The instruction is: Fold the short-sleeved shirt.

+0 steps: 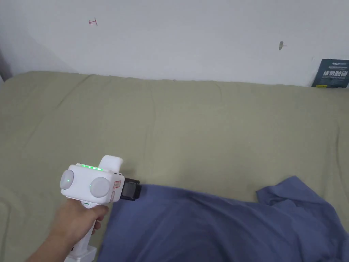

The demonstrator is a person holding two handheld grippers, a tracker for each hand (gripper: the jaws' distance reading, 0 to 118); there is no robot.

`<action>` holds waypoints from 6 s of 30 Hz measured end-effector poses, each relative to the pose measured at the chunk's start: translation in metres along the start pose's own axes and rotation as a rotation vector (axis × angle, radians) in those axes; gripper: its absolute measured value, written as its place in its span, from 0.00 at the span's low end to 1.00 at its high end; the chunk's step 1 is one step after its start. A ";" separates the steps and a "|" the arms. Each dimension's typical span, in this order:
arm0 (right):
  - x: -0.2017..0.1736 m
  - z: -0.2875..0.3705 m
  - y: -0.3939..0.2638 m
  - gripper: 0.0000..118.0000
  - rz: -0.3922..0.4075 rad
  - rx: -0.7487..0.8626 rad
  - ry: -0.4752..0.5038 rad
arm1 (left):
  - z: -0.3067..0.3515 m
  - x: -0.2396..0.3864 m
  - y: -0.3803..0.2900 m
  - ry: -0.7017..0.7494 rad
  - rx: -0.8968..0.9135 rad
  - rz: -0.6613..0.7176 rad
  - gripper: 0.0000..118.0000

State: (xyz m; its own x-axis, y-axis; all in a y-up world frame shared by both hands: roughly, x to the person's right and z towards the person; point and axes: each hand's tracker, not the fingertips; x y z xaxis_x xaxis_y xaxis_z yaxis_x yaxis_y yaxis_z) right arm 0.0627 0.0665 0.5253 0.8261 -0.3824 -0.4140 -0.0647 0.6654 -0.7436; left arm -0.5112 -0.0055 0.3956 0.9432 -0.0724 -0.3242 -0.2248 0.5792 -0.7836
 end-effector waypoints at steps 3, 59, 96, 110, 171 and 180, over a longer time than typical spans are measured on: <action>-0.002 -0.006 0.002 0.00 -0.003 -0.012 -0.008 | -0.013 0.012 -0.005 -0.018 -0.058 -0.066 0.95; 0.092 0.013 -0.022 0.01 0.281 -0.096 -0.219 | 0.241 -0.027 -0.261 -0.195 0.060 0.187 0.09; -0.065 0.084 -0.045 0.00 0.128 0.132 0.067 | 0.097 -0.079 -0.238 -1.137 -0.069 0.965 1.00; -0.070 0.079 -0.028 0.00 0.163 0.151 0.079 | 0.126 -0.023 -0.183 -0.462 -0.032 0.582 0.08; -0.022 0.120 -0.071 0.00 0.133 0.243 0.074 | 0.223 0.157 -0.210 -0.403 0.144 0.065 0.08; -0.043 0.123 -0.085 0.00 0.138 0.225 0.125 | 0.201 0.081 -0.217 -0.584 0.103 0.334 1.00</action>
State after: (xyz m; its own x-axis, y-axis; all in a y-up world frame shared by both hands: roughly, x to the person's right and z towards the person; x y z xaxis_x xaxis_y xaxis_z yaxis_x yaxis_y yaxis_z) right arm 0.1017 0.1050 0.6706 0.7416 -0.3449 -0.5754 -0.0343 0.8371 -0.5460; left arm -0.3364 0.0266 0.6458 0.8111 0.5572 -0.1777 -0.5295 0.5707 -0.6277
